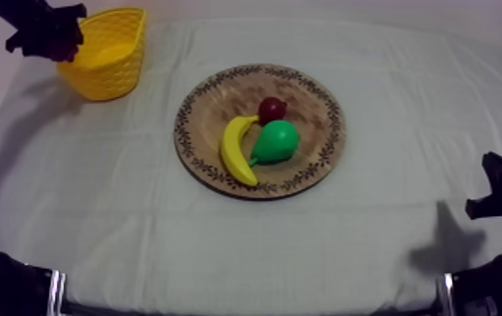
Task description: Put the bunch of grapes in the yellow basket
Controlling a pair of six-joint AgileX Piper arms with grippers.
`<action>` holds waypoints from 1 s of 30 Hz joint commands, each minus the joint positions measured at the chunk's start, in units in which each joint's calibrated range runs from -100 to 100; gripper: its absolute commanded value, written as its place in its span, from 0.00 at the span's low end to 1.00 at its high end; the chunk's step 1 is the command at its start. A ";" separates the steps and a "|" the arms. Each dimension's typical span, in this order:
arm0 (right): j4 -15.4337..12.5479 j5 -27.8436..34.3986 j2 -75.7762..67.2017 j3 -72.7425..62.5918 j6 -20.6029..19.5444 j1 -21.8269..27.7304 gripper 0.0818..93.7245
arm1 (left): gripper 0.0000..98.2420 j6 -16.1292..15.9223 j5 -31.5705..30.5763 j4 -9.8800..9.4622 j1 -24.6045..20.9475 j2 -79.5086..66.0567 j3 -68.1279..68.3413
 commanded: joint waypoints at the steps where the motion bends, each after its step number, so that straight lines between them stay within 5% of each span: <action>1: -0.01 0.00 0.02 -0.01 0.01 0.00 0.00 | 0.44 -0.34 -0.06 -0.02 0.01 3.51 -4.97; 20: -0.01 0.00 0.02 -0.01 0.01 0.00 0.00 | 0.46 -1.92 0.45 0.00 0.58 22.53 -22.52; 30: -0.01 0.00 0.02 -0.01 0.01 0.00 0.00 | 0.82 0.47 -3.98 -0.90 1.26 21.64 -19.59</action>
